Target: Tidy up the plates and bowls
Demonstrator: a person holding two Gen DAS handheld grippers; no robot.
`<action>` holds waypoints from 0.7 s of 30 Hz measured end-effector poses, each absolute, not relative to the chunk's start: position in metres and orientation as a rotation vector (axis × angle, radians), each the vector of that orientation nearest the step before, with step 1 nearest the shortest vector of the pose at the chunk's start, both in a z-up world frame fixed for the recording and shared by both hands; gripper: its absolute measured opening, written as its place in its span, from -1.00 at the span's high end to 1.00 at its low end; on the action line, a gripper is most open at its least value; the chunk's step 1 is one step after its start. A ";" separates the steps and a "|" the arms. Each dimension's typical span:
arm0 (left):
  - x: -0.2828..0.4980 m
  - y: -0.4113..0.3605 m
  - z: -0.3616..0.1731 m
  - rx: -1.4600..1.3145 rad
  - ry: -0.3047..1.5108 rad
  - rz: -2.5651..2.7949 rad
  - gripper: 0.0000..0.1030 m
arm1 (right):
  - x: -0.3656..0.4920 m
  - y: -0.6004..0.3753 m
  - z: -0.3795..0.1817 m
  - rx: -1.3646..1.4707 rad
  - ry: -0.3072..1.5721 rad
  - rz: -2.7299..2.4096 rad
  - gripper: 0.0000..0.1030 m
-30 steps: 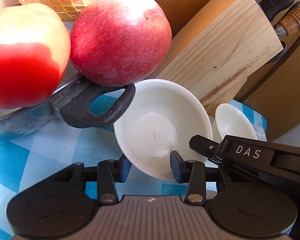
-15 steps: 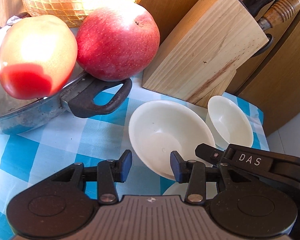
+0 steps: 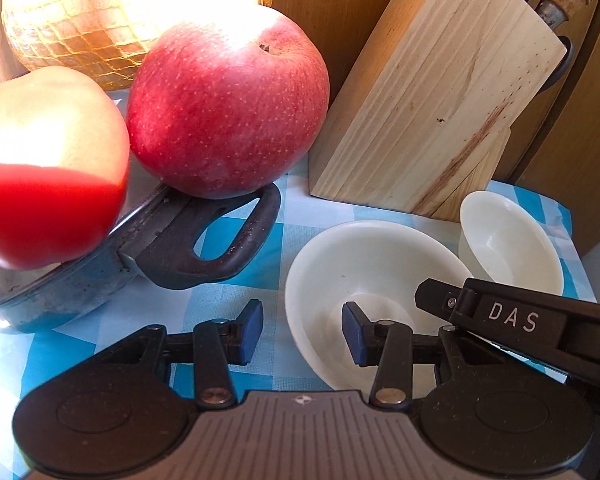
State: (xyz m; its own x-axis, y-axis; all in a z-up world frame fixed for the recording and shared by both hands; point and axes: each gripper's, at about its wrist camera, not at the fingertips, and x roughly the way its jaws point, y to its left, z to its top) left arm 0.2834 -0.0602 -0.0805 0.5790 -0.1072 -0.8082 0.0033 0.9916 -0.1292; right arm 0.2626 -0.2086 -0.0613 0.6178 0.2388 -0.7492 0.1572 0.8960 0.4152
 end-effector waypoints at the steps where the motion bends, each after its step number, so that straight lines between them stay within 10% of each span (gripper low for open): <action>1: 0.285 -0.061 -0.083 -0.107 0.953 -0.060 0.28 | 0.263 -0.207 -0.062 0.461 0.910 0.046 0.28; 9: 0.301 -0.080 -0.097 -0.040 0.950 -0.060 0.29 | 0.268 -0.203 -0.073 0.417 0.950 0.045 0.74; 21: 0.293 -0.064 -0.078 -0.104 0.944 -0.108 0.46 | 0.268 -0.206 -0.069 0.440 0.934 0.059 0.80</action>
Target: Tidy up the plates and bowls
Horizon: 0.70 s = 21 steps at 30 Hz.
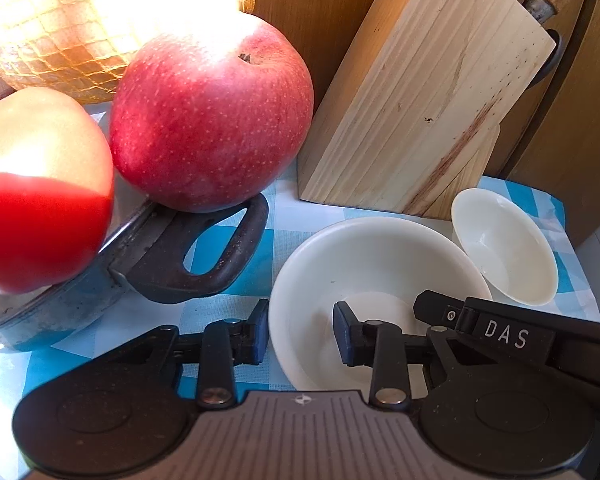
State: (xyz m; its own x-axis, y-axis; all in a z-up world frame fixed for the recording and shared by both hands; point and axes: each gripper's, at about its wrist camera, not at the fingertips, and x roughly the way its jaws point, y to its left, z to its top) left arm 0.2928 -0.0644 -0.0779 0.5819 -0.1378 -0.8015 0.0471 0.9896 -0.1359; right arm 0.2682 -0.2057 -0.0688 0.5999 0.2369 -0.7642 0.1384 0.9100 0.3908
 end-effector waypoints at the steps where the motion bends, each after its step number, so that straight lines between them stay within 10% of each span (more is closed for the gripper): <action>1: 0.291 -0.064 -0.076 -0.106 0.942 -0.109 0.47 | 0.268 -0.206 -0.067 0.444 0.931 0.062 0.80; 21: 0.259 -0.072 -0.037 -0.060 0.832 -0.149 0.51 | 0.249 -0.220 -0.036 0.473 0.846 0.061 0.80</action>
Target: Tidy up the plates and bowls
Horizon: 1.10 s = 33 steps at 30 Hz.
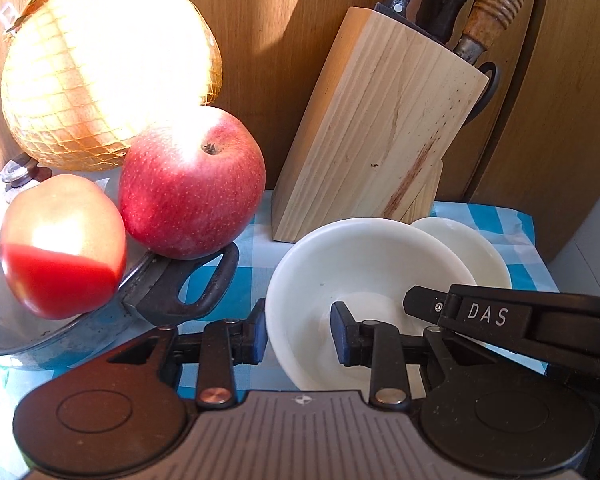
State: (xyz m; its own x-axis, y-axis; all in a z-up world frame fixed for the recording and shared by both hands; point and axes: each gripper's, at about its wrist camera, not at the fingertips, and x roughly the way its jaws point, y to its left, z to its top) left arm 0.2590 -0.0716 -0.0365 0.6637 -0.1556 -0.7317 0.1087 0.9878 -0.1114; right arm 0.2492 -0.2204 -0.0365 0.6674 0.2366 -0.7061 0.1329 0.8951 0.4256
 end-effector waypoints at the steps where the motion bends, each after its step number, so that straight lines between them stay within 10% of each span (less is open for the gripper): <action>1: 0.258 -0.072 -0.034 -0.062 0.828 -0.153 0.51 | 0.249 -0.222 -0.035 0.476 0.843 0.061 0.80; 33: 0.188 -0.056 0.029 -0.108 0.706 -0.267 0.44 | 0.182 -0.232 0.014 0.511 0.754 0.097 0.80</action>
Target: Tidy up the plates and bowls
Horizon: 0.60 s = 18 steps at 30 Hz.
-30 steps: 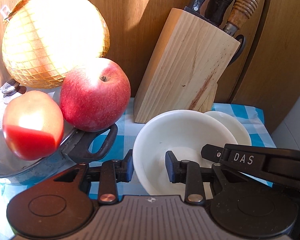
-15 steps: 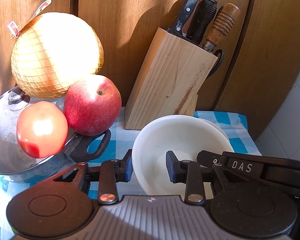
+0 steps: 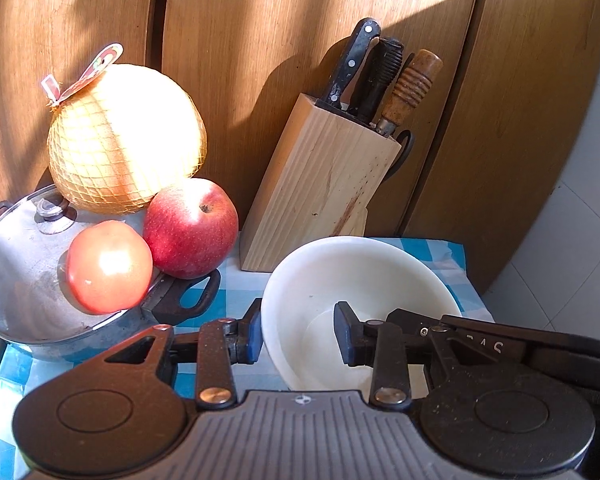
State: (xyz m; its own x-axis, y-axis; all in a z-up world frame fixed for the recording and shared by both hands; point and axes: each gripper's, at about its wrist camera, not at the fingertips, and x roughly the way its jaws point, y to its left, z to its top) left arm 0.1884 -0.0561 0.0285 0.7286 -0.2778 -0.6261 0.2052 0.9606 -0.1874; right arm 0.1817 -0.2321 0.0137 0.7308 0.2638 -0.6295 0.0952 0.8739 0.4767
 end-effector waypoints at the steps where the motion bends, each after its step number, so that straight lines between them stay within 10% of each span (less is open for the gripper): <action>1: 0.185 -0.055 0.031 -0.107 0.700 -0.271 0.43 | 0.178 -0.232 0.017 0.510 0.746 0.100 0.80; 18: 0.122 -0.048 0.044 -0.086 0.700 -0.326 0.40 | 0.113 -0.227 0.040 0.473 0.704 0.127 0.74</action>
State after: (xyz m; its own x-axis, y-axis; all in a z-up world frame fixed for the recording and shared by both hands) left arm 0.1219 -0.0484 0.0437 0.7167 -0.3229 -0.6181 0.2660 0.9459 -0.1857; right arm 0.1133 -0.2265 0.0395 0.7592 0.2687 -0.5928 0.0448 0.8871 0.4594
